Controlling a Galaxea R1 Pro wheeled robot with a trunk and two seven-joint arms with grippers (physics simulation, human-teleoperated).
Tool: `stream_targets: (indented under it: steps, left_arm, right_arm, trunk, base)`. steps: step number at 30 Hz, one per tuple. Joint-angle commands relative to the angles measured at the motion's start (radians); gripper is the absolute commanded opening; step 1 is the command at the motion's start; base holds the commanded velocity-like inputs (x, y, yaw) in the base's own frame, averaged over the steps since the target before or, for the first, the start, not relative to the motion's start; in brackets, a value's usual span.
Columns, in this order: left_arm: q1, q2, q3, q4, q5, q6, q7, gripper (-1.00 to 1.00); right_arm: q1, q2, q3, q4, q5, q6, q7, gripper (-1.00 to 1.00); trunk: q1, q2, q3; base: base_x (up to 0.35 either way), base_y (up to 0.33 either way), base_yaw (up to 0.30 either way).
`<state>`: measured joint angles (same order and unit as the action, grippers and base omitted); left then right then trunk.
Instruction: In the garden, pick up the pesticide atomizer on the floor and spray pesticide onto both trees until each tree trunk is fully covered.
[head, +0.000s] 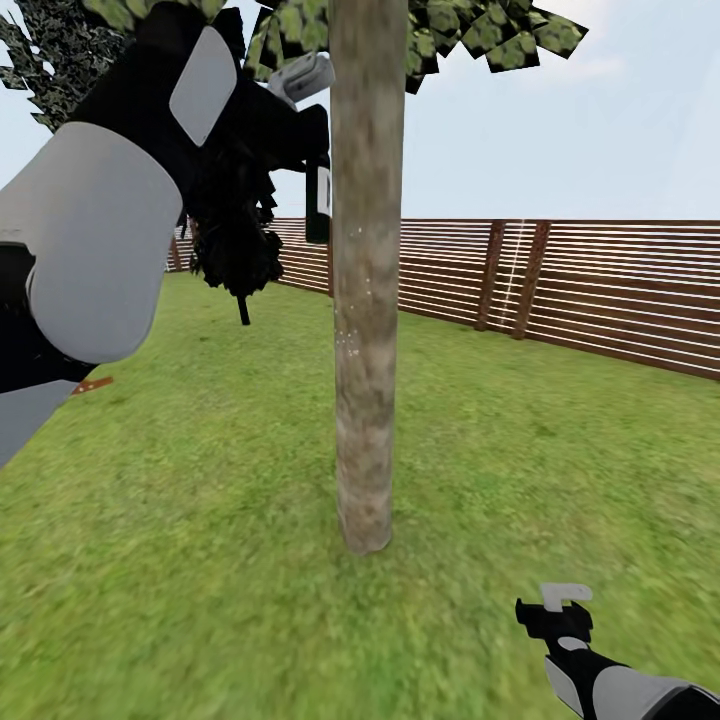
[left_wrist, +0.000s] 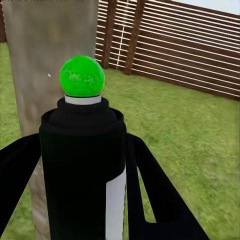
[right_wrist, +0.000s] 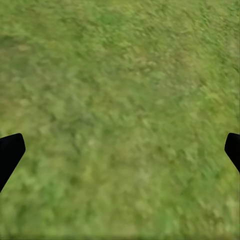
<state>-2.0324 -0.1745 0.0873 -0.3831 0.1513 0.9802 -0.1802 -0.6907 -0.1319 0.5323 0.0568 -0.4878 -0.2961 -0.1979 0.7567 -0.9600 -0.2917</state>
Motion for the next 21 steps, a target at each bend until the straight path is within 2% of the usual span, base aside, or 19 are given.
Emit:
stream_targets:
  steps: [1, 12, 14, 18, 19, 21]
  left_arm:
    - [-0.001, 0.0, 0.0, 0.0, 0.001, 0.0, 0.0, -1.0]
    - [-0.002, 0.0, 0.006, 0.003, 0.0, -0.001, 0.0, -1.0]
    - [-0.002, 0.005, 0.01, 0.049, -0.001, -0.007, 0.001, -1.0]
    - [-0.002, 0.022, 0.012, 0.217, -0.001, -0.129, -0.001, -1.0]
    - [-0.002, 0.022, 0.012, 0.251, -0.001, -0.17, -0.002, -1.0]
    - [-0.002, 0.022, 0.012, 0.288, -0.001, -0.209, -0.003, -1.0]
  right_arm:
    - [0.0, 0.0, 0.0, 0.0, 0.0, 0.0, 0.0, 1.0]
    - [0.0, 0.0, 0.0, 0.0, 0.0, 0.0, 0.0, 1.0]
    - [0.0, 0.0, 0.0, 0.0, 0.0, 0.0, 0.0, 1.0]
    - [0.0, 0.0, -0.001, 0.0, 0.0, 0.0, 0.0, 1.0]
    - [0.0, -0.001, -0.001, 0.0, 0.0, 0.0, 0.0, 1.0]
    - [0.0, -0.001, -0.001, 0.0, 0.0, 0.0, 0.0, 1.0]
  trunk:
    - [0.0, 0.0, 0.0]
    - [0.0, 0.0, 0.0]
    - [0.0, 0.0, 0.0]
    - [0.0, 0.0, 0.0]
    - [0.0, 0.0, 0.0]
    - [0.0, 0.0, 0.0]
  base:
    - [0.0, 0.0, 0.0]
    - [0.0, 0.0, 0.0]
    - [0.0, 0.0, 0.0]
    - [0.0, 0.0, 0.0]
    - [0.0, 0.0, 0.0]
    - [0.0, 0.0, 0.0]
